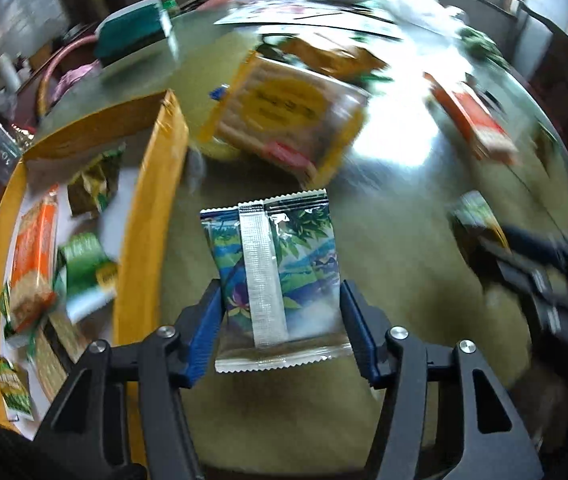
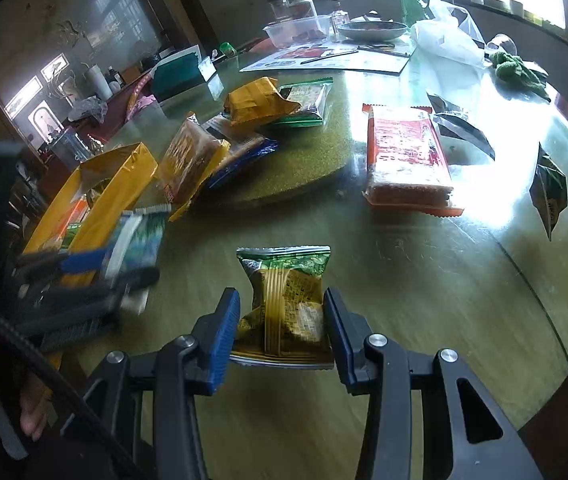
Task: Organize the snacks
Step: 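Carry both held packets over the yellow tray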
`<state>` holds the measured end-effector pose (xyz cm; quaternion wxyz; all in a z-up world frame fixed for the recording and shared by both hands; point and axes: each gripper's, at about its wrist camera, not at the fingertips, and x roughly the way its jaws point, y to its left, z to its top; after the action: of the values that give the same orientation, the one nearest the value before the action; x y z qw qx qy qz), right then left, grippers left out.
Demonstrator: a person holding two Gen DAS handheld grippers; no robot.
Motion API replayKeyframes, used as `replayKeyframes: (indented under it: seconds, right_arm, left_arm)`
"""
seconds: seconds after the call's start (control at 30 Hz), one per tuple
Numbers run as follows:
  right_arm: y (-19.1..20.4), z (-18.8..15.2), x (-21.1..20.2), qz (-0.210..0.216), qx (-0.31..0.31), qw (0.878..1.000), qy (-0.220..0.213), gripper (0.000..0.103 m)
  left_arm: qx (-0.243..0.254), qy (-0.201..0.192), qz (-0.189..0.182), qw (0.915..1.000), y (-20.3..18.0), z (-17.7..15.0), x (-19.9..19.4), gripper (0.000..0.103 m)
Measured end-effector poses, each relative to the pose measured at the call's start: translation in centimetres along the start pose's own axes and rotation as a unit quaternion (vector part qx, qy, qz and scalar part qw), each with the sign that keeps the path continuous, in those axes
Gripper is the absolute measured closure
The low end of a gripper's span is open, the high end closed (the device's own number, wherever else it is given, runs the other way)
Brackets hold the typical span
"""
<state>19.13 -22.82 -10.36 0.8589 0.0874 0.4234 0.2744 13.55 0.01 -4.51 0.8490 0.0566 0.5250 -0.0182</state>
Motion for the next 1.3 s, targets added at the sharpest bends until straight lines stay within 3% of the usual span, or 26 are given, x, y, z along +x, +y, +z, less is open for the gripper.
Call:
replayKeyframes:
  seconds: [0.13,0.33,0.5,0.67,0.77,0.87,1.03,1.17,1.3]
  right_arm:
    - [0.4,-0.3,0.0,0.005,-0.008,1.0,0.0,0.06]
    - [0.9,-0.6,-0.1,0.01,0.003,1.0,-0.001,0.06]
    - [1.1,-0.9,-1.3,0.041,0.019,0.999,-0.021,0.061]
    - [2.9,-0.3,-2.8,0.073,0.017,0.996,-0.044,0.061]
    - [5.4,0.2,-3.8,0.106,-0.003,0.993,-0.054,0.061]
    - [8.8,0.3,-4.2,0.146,-0.033,0.987,-0.054,0.061]
    - [16.2,0.1,-2.5,0.203,-0.112,0.973,-0.019,0.061]
    - [21.0,-0.3,-0.4,0.213,-0.165,0.963,0.009,0.061]
    - [24.3,-1.4,2.0,0.203,-0.194,0.959,0.043,0.061]
  left_arm:
    - [0.027,-0.016,-0.005,0.9995,-1.4,-2.0,-1.1,0.041]
    - [0.011,-0.036,-0.008,0.9992,-1.0,-2.3,-1.1,0.046]
    - [-0.029,-0.056,-0.057,0.9964,0.4,-3.1,-2.6,0.048]
    - [-0.083,-0.098,-0.109,0.9857,3.2,-4.0,-6.5,0.048]
    - [-0.116,-0.121,-0.12,0.9785,6.0,-5.0,-9.3,0.048]
    - [-0.142,-0.139,-0.099,0.9751,9.4,-6.2,-11.5,0.048]
    - [-0.188,-0.143,-0.036,0.971,15.0,-9.0,-12.4,0.048]
    - [-0.217,-0.123,-0.009,0.9684,18.1,-10.8,-11.1,0.048]
    - [-0.226,-0.098,-0.01,0.969,19.0,-11.8,-9.2,0.048]
